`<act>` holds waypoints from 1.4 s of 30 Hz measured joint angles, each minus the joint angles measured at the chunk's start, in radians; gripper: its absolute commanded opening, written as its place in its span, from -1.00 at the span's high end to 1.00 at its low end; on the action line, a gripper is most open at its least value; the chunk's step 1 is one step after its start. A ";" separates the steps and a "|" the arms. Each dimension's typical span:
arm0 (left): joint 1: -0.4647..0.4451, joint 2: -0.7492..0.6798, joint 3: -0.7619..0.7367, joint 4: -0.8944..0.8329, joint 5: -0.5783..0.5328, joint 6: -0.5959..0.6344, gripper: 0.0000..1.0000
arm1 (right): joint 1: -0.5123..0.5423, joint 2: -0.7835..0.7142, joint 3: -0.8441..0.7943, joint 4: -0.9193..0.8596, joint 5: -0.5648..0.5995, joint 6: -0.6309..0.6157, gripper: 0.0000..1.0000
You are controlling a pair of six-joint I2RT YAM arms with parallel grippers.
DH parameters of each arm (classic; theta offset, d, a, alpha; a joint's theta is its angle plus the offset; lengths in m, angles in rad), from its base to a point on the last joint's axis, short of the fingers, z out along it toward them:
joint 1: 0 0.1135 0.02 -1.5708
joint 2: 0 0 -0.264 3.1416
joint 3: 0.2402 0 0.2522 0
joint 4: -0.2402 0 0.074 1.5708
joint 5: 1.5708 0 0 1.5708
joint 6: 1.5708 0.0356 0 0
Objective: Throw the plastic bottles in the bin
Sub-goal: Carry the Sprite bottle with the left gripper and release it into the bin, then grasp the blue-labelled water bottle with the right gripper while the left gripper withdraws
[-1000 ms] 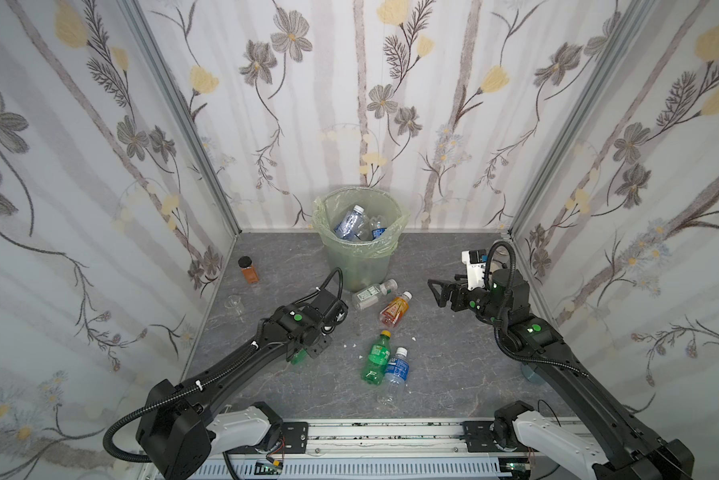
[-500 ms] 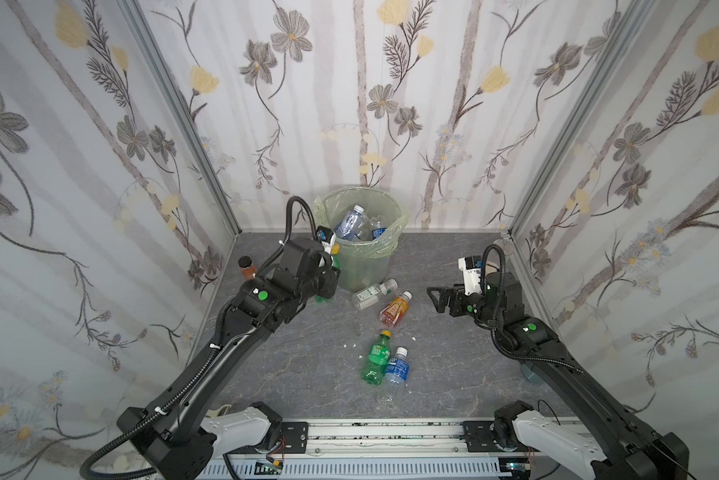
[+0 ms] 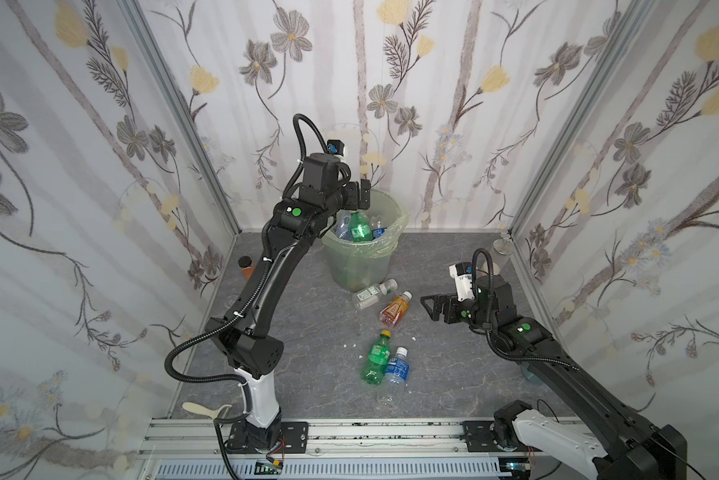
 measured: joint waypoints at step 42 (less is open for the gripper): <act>0.214 -1.016 -1.476 0.202 -0.127 -0.169 -1.00 | 0.486 0.391 -0.121 0.016 -0.130 0.304 -0.54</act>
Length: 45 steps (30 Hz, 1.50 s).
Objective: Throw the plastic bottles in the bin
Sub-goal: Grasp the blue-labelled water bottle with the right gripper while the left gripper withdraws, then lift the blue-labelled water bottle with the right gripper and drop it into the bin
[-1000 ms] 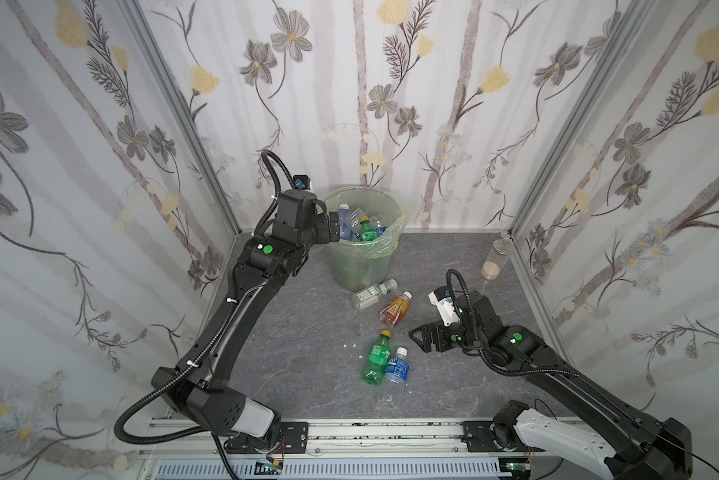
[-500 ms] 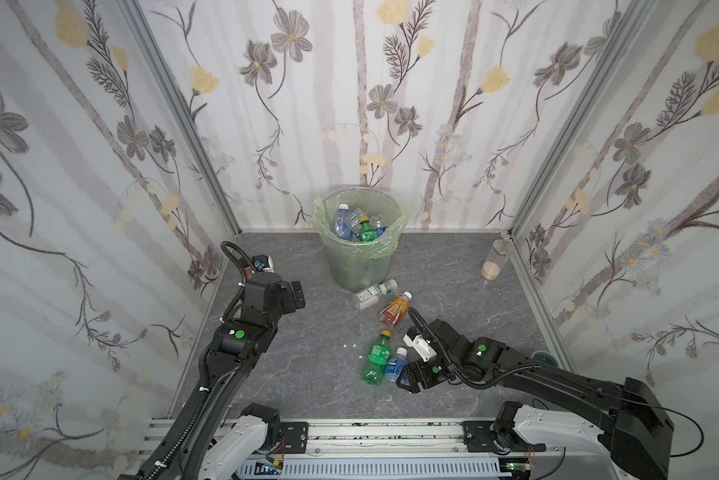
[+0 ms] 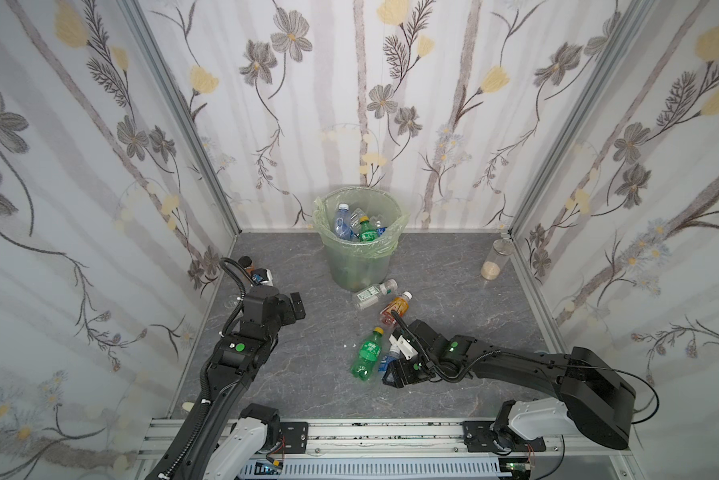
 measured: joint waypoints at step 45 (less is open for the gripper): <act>0.012 -0.041 -0.061 0.037 0.169 -0.041 -1.00 | -0.366 0.714 1.767 -0.106 0.090 -0.257 -0.94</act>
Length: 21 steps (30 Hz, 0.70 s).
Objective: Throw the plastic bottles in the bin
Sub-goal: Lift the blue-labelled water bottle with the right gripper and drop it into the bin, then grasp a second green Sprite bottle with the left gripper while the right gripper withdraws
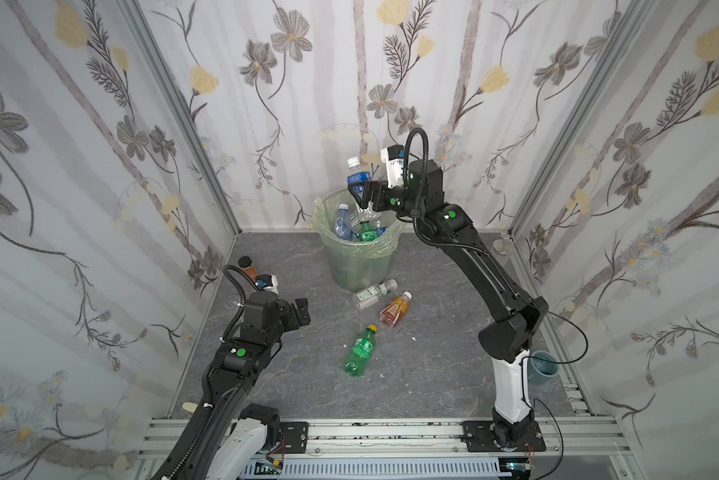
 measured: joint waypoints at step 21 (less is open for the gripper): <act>-0.148 0.154 0.042 0.017 0.241 0.117 -1.00 | -0.072 -0.847 -1.157 0.161 0.138 -0.126 -0.99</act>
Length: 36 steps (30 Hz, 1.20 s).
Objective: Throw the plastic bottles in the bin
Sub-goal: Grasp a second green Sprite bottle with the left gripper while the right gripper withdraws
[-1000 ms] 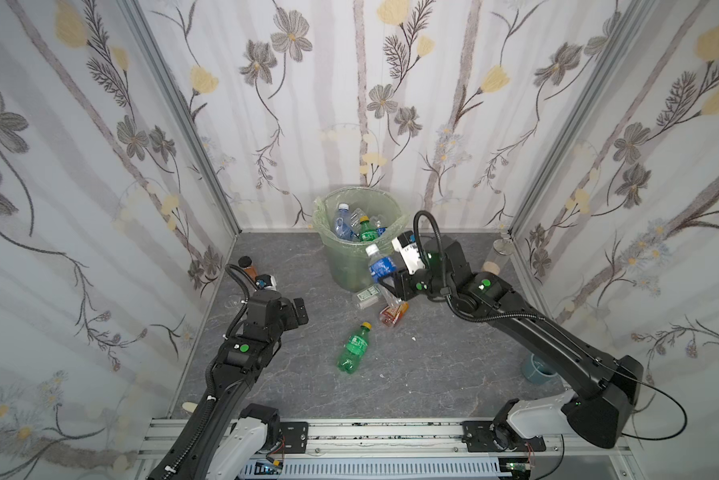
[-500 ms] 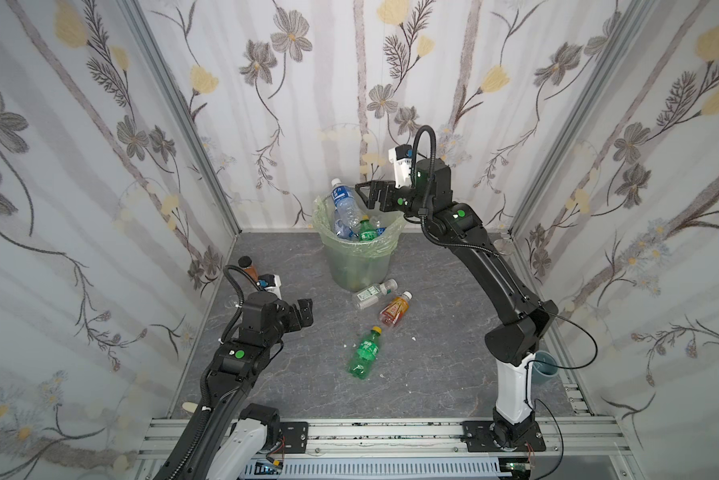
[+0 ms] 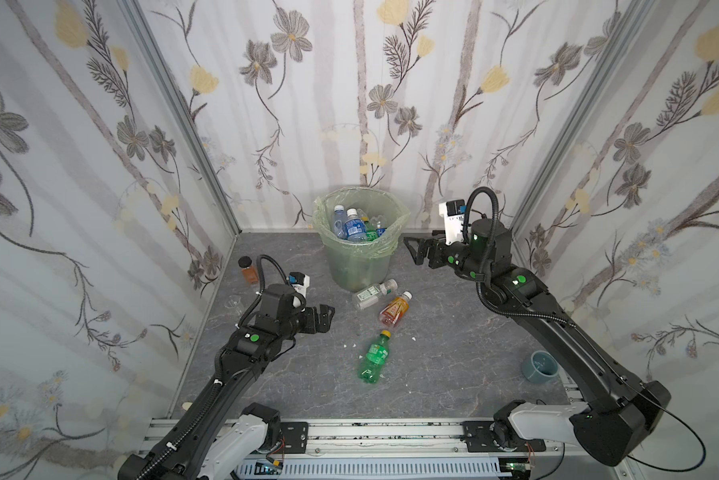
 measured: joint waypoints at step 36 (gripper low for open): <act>-0.708 0.645 0.032 0.303 -0.227 -0.303 -0.04 | -0.159 -0.197 -0.433 0.048 0.010 0.087 -0.99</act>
